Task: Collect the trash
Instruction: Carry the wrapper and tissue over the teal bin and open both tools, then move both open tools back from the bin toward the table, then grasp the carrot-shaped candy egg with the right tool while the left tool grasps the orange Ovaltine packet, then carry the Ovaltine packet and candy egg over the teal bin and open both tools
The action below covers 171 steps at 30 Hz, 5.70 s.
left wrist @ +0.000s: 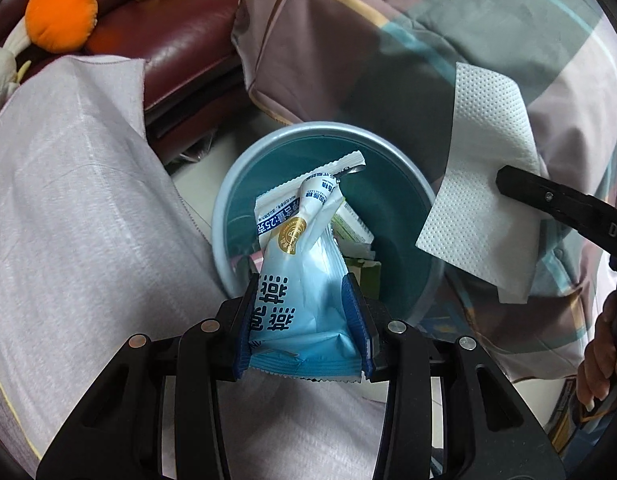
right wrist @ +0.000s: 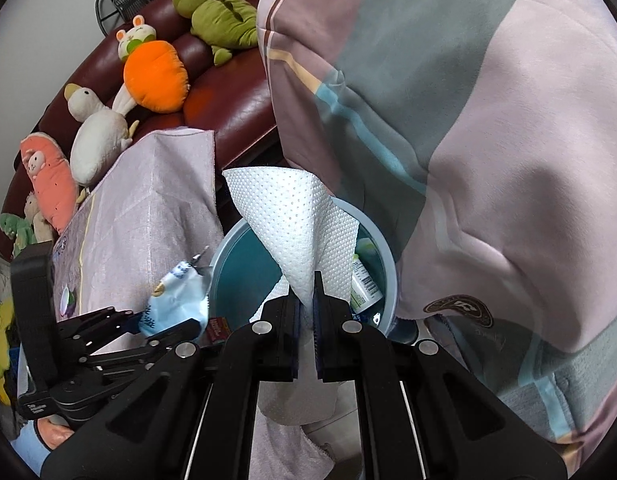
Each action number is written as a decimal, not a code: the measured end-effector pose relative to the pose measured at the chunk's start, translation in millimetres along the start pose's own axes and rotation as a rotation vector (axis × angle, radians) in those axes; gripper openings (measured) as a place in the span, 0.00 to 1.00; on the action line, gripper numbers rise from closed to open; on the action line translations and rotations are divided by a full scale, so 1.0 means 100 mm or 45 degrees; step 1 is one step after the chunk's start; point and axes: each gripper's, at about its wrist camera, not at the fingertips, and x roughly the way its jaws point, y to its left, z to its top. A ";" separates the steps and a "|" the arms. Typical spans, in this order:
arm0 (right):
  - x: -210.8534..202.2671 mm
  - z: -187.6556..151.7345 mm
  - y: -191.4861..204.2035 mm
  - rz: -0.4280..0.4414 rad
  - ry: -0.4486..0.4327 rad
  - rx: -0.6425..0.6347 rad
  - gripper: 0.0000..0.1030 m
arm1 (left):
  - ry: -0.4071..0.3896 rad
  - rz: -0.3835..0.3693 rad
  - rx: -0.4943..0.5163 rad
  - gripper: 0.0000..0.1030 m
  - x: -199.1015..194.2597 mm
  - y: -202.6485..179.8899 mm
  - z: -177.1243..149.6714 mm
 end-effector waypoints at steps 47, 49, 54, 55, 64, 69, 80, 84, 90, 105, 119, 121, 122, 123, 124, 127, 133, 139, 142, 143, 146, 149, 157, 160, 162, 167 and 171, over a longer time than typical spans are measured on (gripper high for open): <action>0.52 0.08 0.51 -0.091 0.114 -0.097 0.71 | -0.115 0.001 -0.196 0.86 -0.45 0.65 -0.40; 0.49 0.07 0.53 -0.094 0.121 -0.095 0.72 | -0.125 0.000 -0.193 0.86 -0.48 0.66 -0.43; 0.40 0.02 0.62 -0.097 0.127 -0.108 0.73 | -0.148 -0.001 -0.209 0.88 -0.61 0.71 -0.52; 0.38 0.00 0.65 -0.095 0.128 -0.112 0.74 | -0.155 -0.003 -0.215 0.89 -0.64 0.72 -0.54; 0.14 -0.14 1.00 -0.081 0.107 -0.165 0.74 | -0.216 0.018 -0.272 0.90 -1.00 0.94 -0.86; 0.01 -0.24 1.27 -0.058 0.094 -0.207 0.74 | -0.246 0.050 -0.309 0.91 -1.17 1.11 -1.07; -0.09 -0.56 1.97 0.007 0.123 -0.340 0.74 | -0.295 0.134 -0.430 0.91 -1.59 1.65 -1.73; -0.06 -0.71 2.29 0.031 0.153 -0.404 0.74 | -0.306 0.188 -0.452 0.91 -1.73 1.86 -1.98; 0.06 -1.00 2.78 0.066 0.224 -0.509 0.74 | -0.331 0.225 -0.534 0.91 -1.89 2.20 -2.39; 0.58 -1.78 3.63 0.123 0.468 -0.658 0.67 | -0.376 0.269 -0.689 0.91 -2.13 2.79 -3.22; 0.90 -2.11 3.90 0.078 0.507 -0.752 0.40 | -0.413 0.350 -0.831 0.91 -2.36 3.31 -3.59; 0.88 -2.12 3.92 0.085 0.503 -0.771 0.39 | -0.417 0.366 -0.842 0.91 -2.39 3.39 -3.59; 0.87 -2.11 3.93 0.098 0.508 -0.768 0.39 | -0.418 0.371 -0.842 0.91 -2.40 3.41 -3.59; 0.86 -2.09 3.95 0.098 0.499 -0.771 0.39 | -0.419 0.384 -0.844 0.91 -2.41 3.46 -3.57; 0.84 -2.06 3.97 0.095 0.480 -0.776 0.39 | -0.420 0.391 -0.846 0.91 -2.41 3.49 -3.56; 0.79 -1.99 4.00 0.110 0.456 -0.766 0.39 | -0.415 0.409 -0.851 0.91 -2.40 3.62 -3.50; 0.75 -1.86 4.02 0.133 0.429 -0.738 0.40 | -0.405 0.387 -0.858 0.91 -2.31 3.83 -3.38; 0.78 -1.79 3.96 0.141 0.432 -0.702 0.40 | -0.352 0.349 -0.872 0.91 -2.09 3.97 -3.26; 0.81 -1.75 3.92 0.146 0.437 -0.686 0.40 | -0.377 0.343 -0.864 0.85 -2.05 3.93 -3.23; 0.81 -1.75 3.91 0.147 0.438 -0.683 0.40 | -0.380 0.346 -0.858 0.67 -2.04 3.91 -3.22; 0.85 -1.71 3.89 0.155 0.442 -0.669 0.40 | -0.379 0.387 -0.846 0.56 -2.03 3.81 -3.18; 0.86 -1.69 3.86 0.161 0.441 -0.655 0.40 | -0.383 0.385 -0.832 0.51 -2.05 3.70 -3.14; 0.80 -1.54 3.71 0.173 0.401 -0.620 0.40 | -0.396 0.337 -0.746 0.51 -2.07 3.30 -2.88; 0.74 -1.48 3.61 0.177 0.384 -0.599 0.40 | -0.405 0.327 -0.692 0.51 -2.09 3.11 -2.74; 0.68 -1.41 3.51 0.182 0.363 -0.576 0.40 | -0.403 0.318 -0.650 0.51 -2.08 2.97 -2.62; 0.54 -1.23 3.21 0.188 0.311 -0.518 0.40 | -0.387 0.300 -0.558 0.51 -2.01 2.65 -2.35; 0.43 -1.09 2.94 0.183 0.270 -0.472 0.40 | -0.372 0.283 -0.478 0.51 -1.94 2.38 -2.11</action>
